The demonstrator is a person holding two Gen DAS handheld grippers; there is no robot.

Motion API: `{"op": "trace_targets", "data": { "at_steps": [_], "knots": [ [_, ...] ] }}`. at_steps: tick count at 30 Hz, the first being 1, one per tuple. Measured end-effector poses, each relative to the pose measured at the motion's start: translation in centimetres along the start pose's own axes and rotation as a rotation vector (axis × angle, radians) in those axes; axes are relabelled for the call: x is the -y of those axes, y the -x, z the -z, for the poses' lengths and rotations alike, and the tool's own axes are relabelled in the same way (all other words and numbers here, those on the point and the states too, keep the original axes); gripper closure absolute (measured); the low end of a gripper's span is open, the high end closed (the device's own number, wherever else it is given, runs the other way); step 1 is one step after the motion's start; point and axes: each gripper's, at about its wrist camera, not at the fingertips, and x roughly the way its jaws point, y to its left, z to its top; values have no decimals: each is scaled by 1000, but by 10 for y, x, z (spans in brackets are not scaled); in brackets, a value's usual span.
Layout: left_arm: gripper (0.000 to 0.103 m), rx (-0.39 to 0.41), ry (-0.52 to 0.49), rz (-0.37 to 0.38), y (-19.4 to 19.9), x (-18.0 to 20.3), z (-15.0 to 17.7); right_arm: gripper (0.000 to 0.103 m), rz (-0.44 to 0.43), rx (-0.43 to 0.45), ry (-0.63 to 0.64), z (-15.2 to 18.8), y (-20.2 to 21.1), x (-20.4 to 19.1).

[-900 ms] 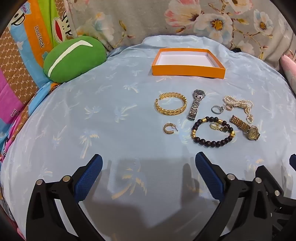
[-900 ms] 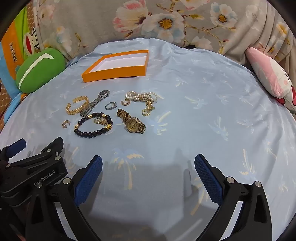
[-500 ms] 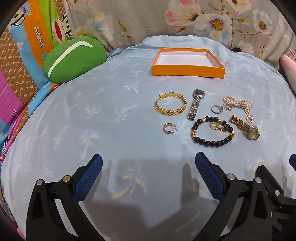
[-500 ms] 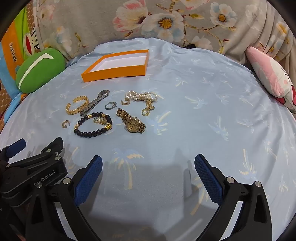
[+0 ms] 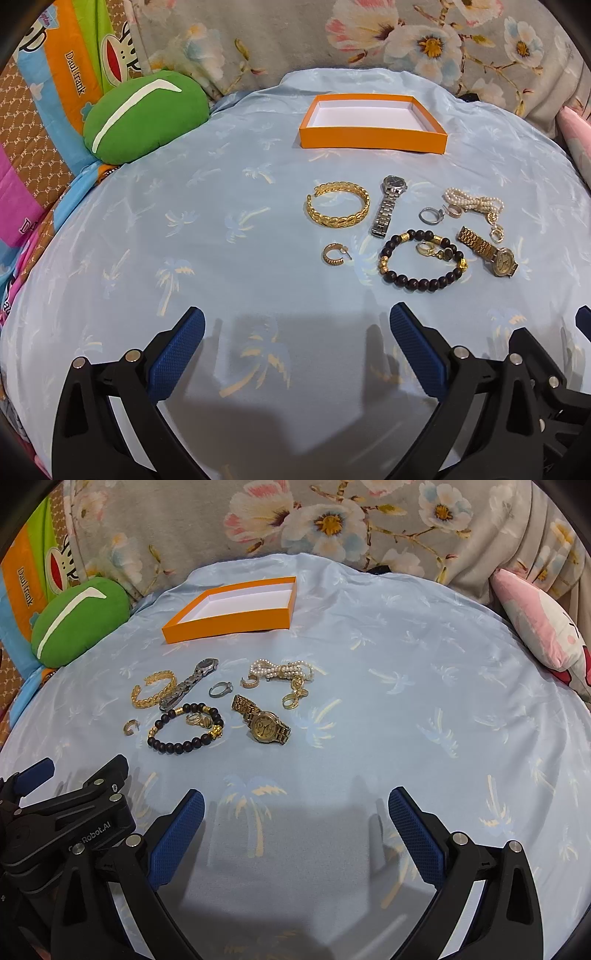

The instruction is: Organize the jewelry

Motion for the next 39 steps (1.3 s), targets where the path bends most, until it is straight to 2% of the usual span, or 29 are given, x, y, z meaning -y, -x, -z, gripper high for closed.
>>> {"op": "trace_targets", "data": {
  "at_steps": [39],
  "knots": [
    [5,-5,-1,0,-1,5,3,5,-4,-5,-4,-1,0,0]
  ]
}}
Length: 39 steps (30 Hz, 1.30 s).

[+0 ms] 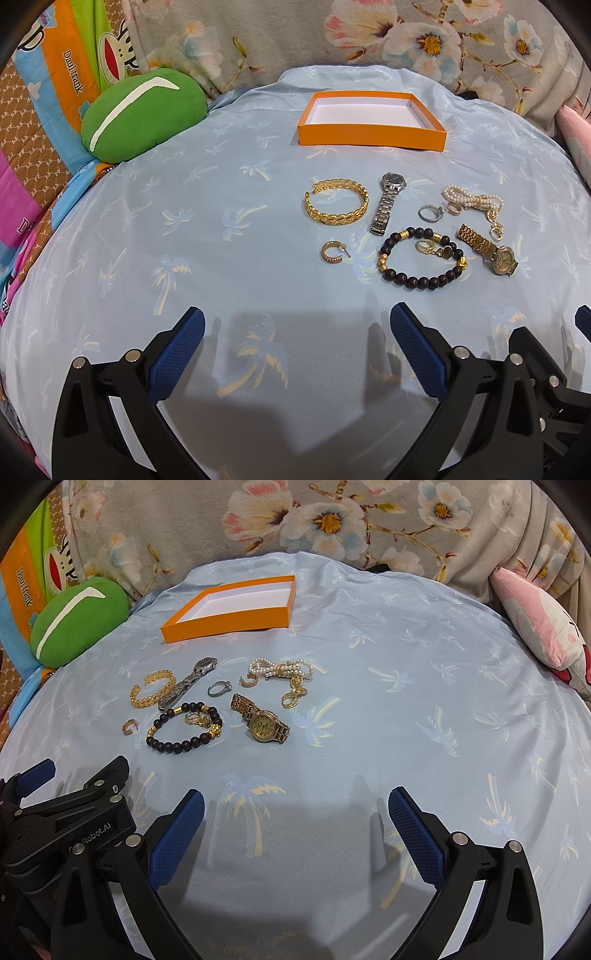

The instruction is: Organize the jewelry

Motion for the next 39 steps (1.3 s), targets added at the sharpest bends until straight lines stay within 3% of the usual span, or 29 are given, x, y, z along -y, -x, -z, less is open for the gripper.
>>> {"op": "trace_targets", "data": {
  "at_steps": [39],
  "knots": [
    [5,5,23,22,1,-3,1,5,-22,-15,5,2,-3,-5]
  ]
}}
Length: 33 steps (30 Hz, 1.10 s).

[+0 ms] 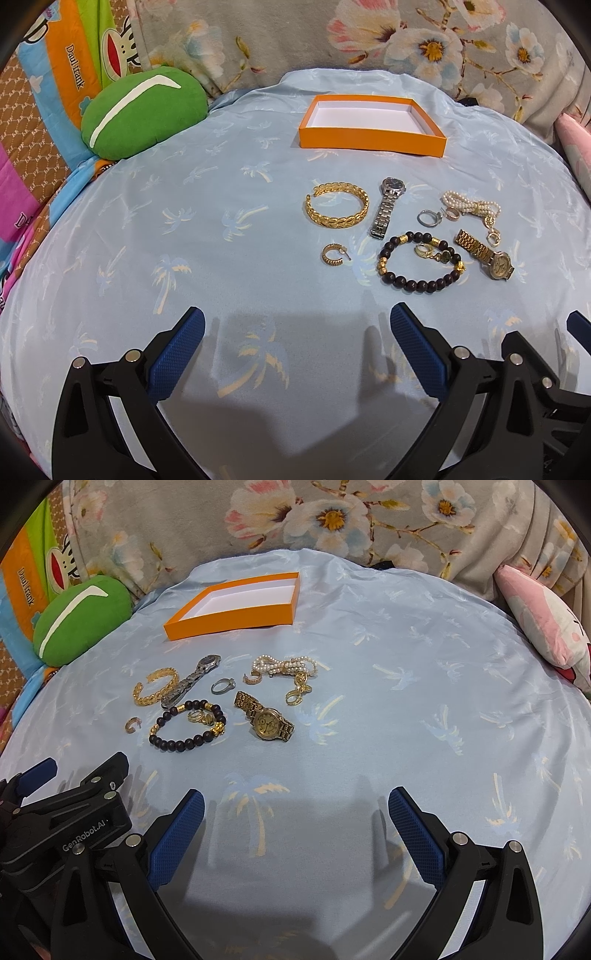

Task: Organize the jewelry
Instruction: 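Grasp the gold wristwatch with the right tool and lift it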

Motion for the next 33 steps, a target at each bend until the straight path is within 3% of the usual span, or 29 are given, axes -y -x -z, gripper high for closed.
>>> {"op": "trace_targets", "data": {
  "at_steps": [4,8,13,28,33],
  "knots": [
    [5,-5,19,29,0,-4,1,5,-32,2,10,-8,-2,2],
    [5,-27,37,71,-6,-15,-3,13,-16,22,48,-18,-6,8],
    [5,-46,61,133,-13,-27,-6,38,-86,-22,40,-33,-26,19],
    [5,-73,43,181,-21,-30,-10,60,-206,-62,109,-55,-51,8],
    [5,-78,31,181,-22,-27,-9,80,-213,-65,123,-55,-52,5]
  ]
}}
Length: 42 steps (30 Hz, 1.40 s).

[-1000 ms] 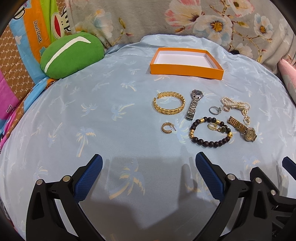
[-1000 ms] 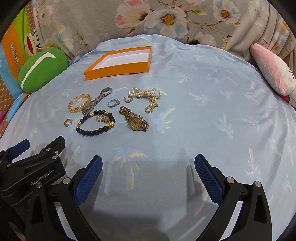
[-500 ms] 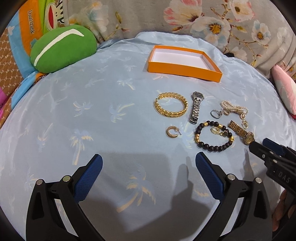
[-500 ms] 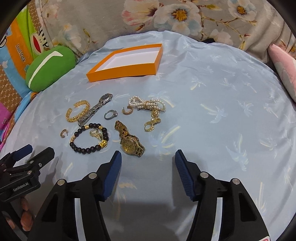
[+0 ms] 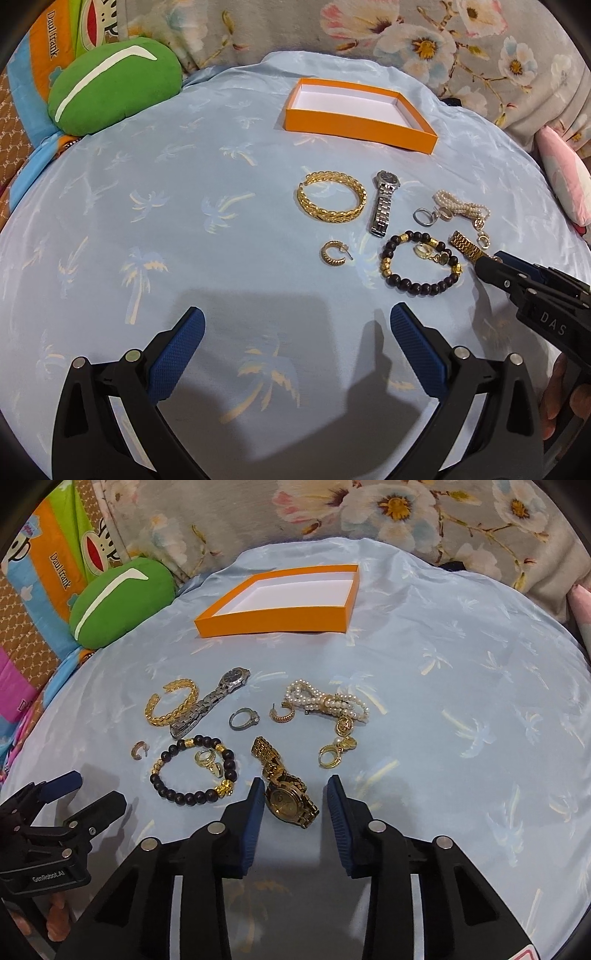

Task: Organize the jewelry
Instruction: 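Grasp the gold wristwatch with the right tool and lift it, then grasp the gold chain cuff bracelet with the left tool while the right tool holds the gold watch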

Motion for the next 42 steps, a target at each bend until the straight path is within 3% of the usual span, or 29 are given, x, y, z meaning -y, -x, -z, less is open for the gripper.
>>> {"op": "trace_targets", "data": {
  "at_steps": [3,10,18,23,27,33,37,42],
  "knots": [
    [5,-3,1,-1,0,0,0,87,1,2,-5,1,0,0],
    [5,-4,16,-4,-2,-4,-4,88,12,17,-55,13,12,0],
    [5,51,-46,-53,-17,3,-51,88,-4,13,-81,17,14,3],
    [5,-11,-28,-37,-46,8,-69,88,-11,8,-88,18,13,4],
    [5,-24,-17,-38,-54,17,-69,88,-12,8,-88,18,13,4],
    [5,-8,-7,-110,-59,22,-74,88,-13,7,-89,18,12,4],
    [6,-43,29,-141,-66,8,-75,88,-15,8,-90,18,13,4],
    [6,-32,13,-140,-64,9,-76,88,-15,8,-90,18,13,4]
  ]
}}
